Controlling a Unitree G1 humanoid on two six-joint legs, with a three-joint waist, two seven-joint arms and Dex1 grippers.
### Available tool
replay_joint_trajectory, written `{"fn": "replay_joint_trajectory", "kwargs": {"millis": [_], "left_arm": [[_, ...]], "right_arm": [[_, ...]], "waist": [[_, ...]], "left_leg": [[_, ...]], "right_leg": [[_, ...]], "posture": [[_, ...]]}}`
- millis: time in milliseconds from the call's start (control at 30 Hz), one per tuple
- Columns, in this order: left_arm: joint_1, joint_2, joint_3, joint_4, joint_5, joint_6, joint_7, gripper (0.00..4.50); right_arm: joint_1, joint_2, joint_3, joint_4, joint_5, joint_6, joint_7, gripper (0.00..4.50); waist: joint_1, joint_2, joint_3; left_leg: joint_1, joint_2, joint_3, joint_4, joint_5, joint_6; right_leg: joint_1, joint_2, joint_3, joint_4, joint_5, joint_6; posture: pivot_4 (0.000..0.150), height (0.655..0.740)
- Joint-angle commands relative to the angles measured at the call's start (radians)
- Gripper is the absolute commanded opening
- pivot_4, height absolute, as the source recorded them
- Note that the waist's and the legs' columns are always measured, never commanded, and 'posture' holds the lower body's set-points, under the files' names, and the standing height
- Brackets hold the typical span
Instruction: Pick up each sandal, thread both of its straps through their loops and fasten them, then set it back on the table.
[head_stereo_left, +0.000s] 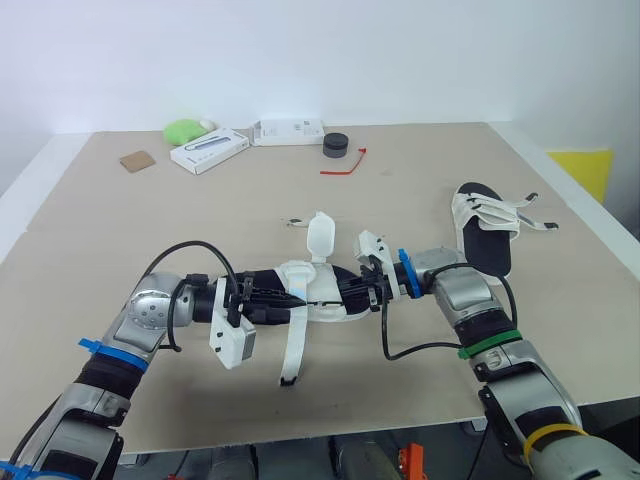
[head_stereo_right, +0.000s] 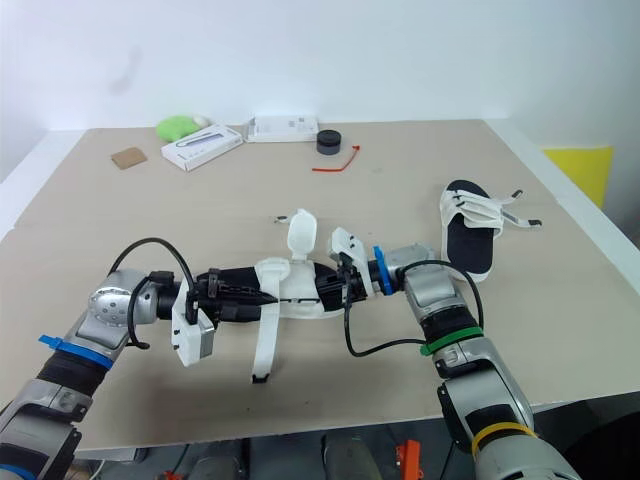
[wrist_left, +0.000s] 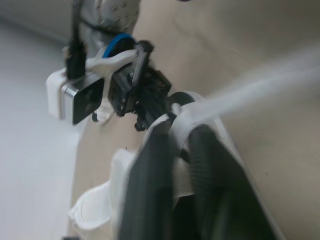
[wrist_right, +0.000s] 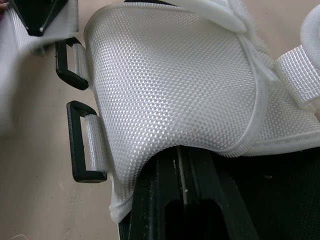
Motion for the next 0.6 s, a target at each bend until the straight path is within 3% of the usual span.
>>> {"fn": "replay_joint_trajectory", "kwargs": {"millis": [33,133,233,333,467,600], "left_arm": [[-0.022,0.008,0.012,-0.008,-0.027,0.041,0.056,2.28],[0.051,0.048,0.004,-0.147,-0.143,0.254,0.034,2.47],[0.149,0.136,-0.006,-0.276,-0.252,0.386,-0.037,2.47],[0.317,0.267,0.028,-0.428,-0.393,0.665,-0.077,2.47],[0.466,0.409,0.071,-0.628,-0.716,1.199,-0.001,2.47],[0.484,0.403,0.093,-0.730,-0.927,1.547,0.169,2.47]], "right_arm": [[0.044,0.001,0.058,0.029,-0.043,0.031,-0.006,0.00],[0.046,-0.004,0.059,0.026,-0.044,0.033,-0.004,0.00],[0.050,-0.006,0.060,0.020,-0.044,0.035,-0.003,0.00],[0.054,-0.011,0.061,0.014,-0.044,0.038,0.000,0.00],[0.057,-0.012,0.064,0.010,-0.045,0.040,0.002,0.00],[0.064,-0.014,0.067,-0.002,-0.042,0.047,0.002,0.00]], "waist": [[0.000,0.000,0.000],[0.000,0.000,0.000],[-0.001,0.001,0.000],[-0.001,0.002,0.000],[0.007,0.002,0.000],[0.010,-0.001,0.001]], "left_leg": [[0.000,0.000,0.000,0.000,0.000,0.000],[0.000,0.001,0.000,0.000,0.000,0.000],[0.000,0.002,0.001,0.000,-0.002,0.000],[0.000,0.004,0.003,-0.001,-0.004,0.001],[0.000,0.005,0.003,-0.002,-0.005,0.002],[0.000,0.007,0.007,0.000,-0.007,-0.002]], "right_leg": [[0.000,0.000,0.000,0.000,0.000,0.000],[-0.001,0.000,0.000,0.000,0.000,0.000],[-0.002,0.001,0.000,0.001,-0.001,-0.001],[-0.004,0.003,0.000,0.002,-0.003,-0.003],[-0.005,0.003,0.000,0.003,-0.005,-0.005],[-0.010,0.000,0.000,0.003,-0.006,-0.006]], "posture": [[0.150,0.7400],[0.150,0.7400],[0.150,0.7400],[0.150,0.7400],[0.150,0.7400],[0.150,0.7400]]}}
